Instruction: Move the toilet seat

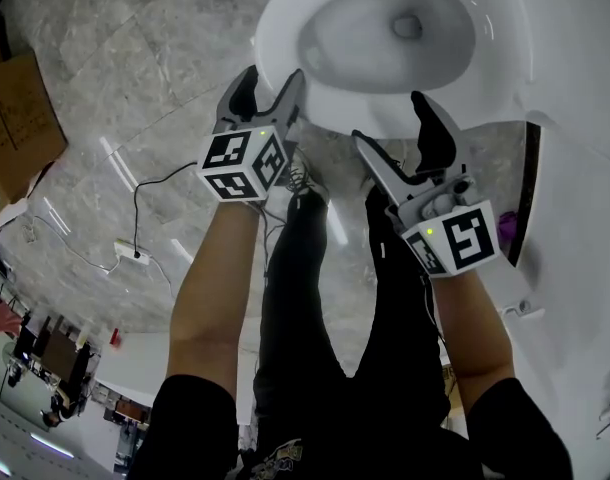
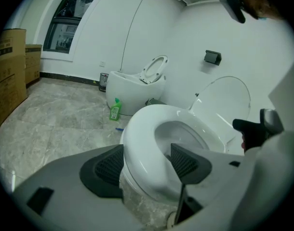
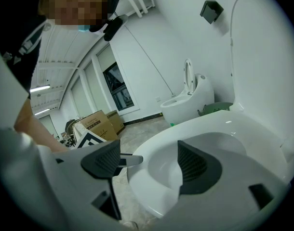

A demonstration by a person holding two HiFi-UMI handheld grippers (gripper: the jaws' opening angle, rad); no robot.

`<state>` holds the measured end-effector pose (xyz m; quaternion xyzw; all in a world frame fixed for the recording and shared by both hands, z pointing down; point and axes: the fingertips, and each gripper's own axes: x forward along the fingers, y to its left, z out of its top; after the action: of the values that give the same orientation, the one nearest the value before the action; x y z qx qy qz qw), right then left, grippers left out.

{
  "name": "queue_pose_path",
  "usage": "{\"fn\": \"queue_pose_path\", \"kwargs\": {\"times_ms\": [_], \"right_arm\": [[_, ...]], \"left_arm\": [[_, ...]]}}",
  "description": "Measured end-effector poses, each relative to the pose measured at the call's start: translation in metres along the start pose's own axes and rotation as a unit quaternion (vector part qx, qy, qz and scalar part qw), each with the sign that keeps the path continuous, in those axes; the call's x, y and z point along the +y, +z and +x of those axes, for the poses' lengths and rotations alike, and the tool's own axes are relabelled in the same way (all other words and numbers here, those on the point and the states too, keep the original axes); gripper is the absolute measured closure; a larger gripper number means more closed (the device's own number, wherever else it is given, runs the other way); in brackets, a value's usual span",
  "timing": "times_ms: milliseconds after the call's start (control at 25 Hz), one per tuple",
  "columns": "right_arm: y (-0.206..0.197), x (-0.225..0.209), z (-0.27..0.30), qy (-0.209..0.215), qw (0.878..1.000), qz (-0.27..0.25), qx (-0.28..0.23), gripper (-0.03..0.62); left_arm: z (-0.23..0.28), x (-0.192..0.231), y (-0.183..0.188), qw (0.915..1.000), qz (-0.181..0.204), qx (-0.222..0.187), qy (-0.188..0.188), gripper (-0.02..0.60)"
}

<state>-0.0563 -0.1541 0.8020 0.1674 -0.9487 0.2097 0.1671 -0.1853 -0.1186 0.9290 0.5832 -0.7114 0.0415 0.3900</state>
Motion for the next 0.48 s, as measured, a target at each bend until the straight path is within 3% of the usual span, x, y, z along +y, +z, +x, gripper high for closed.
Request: {"fn": "queue_pose_path", "kwargs": {"times_ms": [480], "right_arm": [[-0.016, -0.001, -0.002, 0.002, 1.000, 0.003, 0.005, 0.214]], "left_arm": [[0.008, 0.007, -0.002, 0.9995, 0.001, 0.004, 0.031, 0.306]]}}
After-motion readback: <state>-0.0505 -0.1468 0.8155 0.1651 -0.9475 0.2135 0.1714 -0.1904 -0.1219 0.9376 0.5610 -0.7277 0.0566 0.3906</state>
